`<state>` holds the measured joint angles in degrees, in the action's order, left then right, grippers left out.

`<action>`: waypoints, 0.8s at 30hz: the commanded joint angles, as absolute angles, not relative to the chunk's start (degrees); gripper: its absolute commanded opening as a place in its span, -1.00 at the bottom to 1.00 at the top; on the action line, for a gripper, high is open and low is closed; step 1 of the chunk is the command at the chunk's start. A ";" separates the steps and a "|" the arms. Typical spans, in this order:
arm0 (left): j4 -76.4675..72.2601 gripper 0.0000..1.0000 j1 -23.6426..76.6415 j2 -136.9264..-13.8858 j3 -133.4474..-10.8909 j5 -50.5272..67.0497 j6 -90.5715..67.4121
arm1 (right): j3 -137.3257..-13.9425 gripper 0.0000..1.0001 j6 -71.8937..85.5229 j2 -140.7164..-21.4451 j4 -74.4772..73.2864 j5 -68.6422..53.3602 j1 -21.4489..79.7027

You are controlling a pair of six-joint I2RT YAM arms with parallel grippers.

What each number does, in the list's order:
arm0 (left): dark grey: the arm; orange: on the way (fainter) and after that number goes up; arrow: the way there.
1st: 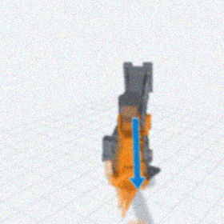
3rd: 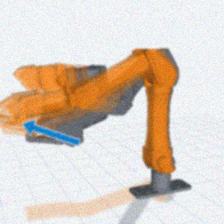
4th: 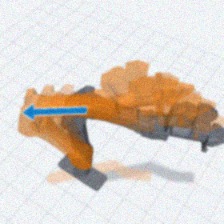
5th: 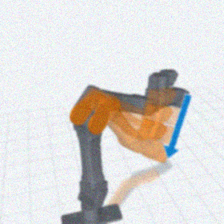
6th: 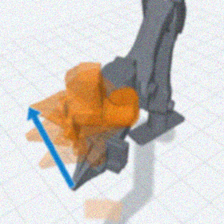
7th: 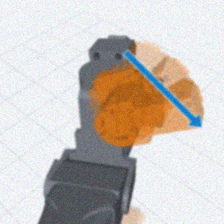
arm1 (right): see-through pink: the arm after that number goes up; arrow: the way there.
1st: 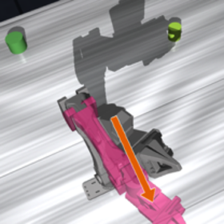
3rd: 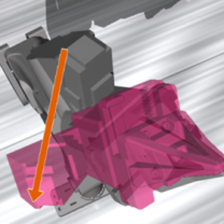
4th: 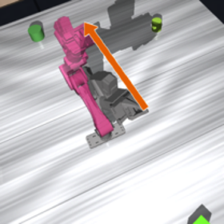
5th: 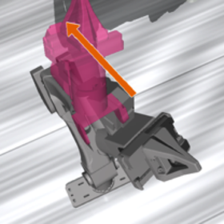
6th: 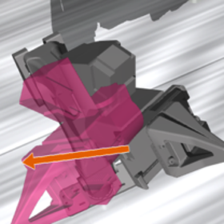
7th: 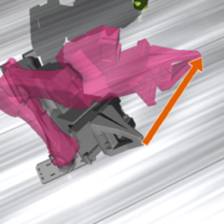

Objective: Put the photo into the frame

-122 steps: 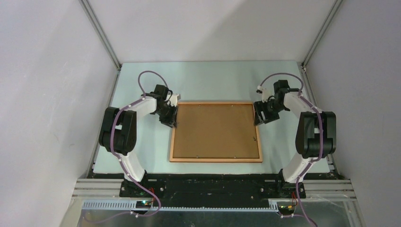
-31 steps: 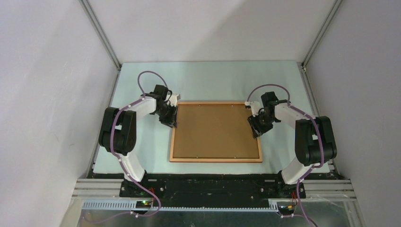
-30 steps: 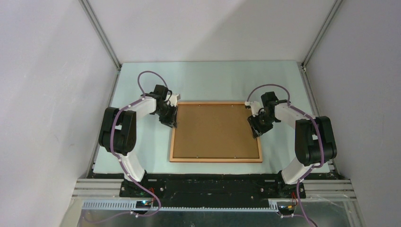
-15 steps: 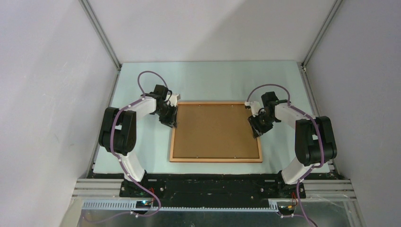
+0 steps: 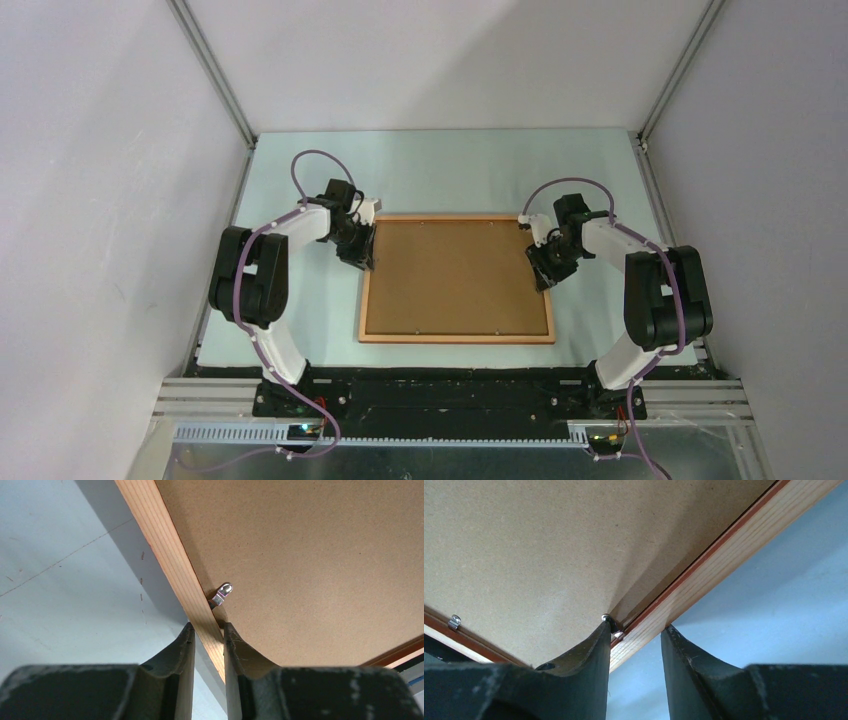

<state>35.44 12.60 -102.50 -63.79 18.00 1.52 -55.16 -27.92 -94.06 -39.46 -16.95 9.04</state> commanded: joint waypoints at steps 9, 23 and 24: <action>34.27 -0.53 13.11 -103.17 -63.53 22.08 3.45 | -55.13 -0.38 -32.22 -93.37 -38.75 -15.41 9.37; 34.28 -0.54 13.01 -103.44 -63.59 22.15 3.57 | -55.19 -0.21 -32.11 -92.80 -38.23 -14.51 8.96; 34.24 -0.54 13.01 -103.44 -63.56 22.15 3.57 | -55.19 -0.17 -32.14 -92.81 -38.23 -14.40 8.96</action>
